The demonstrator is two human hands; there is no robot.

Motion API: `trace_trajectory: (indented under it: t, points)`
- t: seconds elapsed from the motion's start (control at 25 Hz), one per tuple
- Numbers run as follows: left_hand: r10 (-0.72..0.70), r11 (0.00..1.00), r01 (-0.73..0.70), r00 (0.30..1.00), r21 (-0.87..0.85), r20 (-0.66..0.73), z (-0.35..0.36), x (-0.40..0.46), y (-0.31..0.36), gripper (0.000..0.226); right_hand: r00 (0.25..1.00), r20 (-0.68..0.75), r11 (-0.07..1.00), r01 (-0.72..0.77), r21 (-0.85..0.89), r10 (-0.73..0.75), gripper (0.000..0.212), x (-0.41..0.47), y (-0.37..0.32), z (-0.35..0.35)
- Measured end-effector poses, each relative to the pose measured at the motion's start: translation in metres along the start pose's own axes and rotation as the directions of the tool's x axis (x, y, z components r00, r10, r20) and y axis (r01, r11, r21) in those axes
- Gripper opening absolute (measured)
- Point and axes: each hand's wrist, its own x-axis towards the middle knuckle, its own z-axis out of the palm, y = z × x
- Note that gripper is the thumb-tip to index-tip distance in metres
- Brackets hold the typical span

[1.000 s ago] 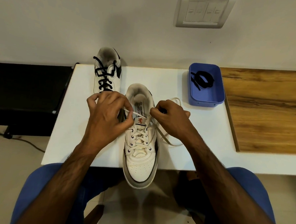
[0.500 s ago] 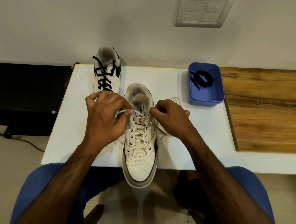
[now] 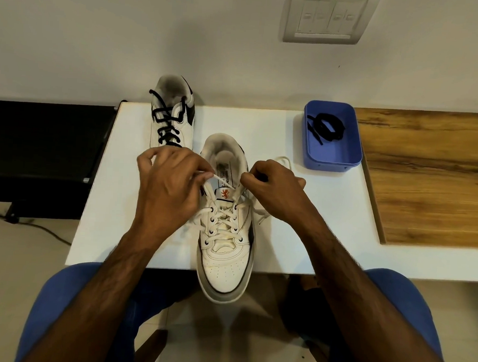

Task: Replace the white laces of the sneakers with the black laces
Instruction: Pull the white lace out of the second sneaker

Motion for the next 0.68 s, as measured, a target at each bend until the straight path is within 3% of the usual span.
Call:
trace_trajectory:
  t: [0.08,0.24,0.36,0.52,0.68]
  points:
    - [-0.033,0.999,0.034,0.999,-0.027,0.018,-0.003,0.0,-0.004,0.01,1.0,-0.001,1.0,-0.001,0.004,0.001,0.03,0.0,0.0,-0.001]
    - [0.126,0.992,-0.126,0.975,-0.014,0.185,0.011,-0.003,0.005,0.019,1.0,-0.018,1.0,0.005,-0.005,-0.005,0.03,0.0,0.0,0.002]
    - [0.158,0.987,-0.16,0.979,0.001,0.129,0.014,-0.001,0.007,0.014,1.0,-0.011,1.0,0.002,0.002,-0.002,0.029,0.001,0.0,0.001]
    - [-0.021,0.999,0.021,1.0,-0.044,-0.014,-0.004,0.0,-0.007,0.012,1.0,0.002,1.0,0.002,-0.002,-0.002,0.029,0.0,0.0,0.001]
    - [0.047,0.998,-0.043,0.995,-0.039,0.093,-0.001,-0.001,-0.001,0.019,1.0,-0.009,1.0,0.004,0.002,-0.004,0.03,0.001,0.001,0.001]
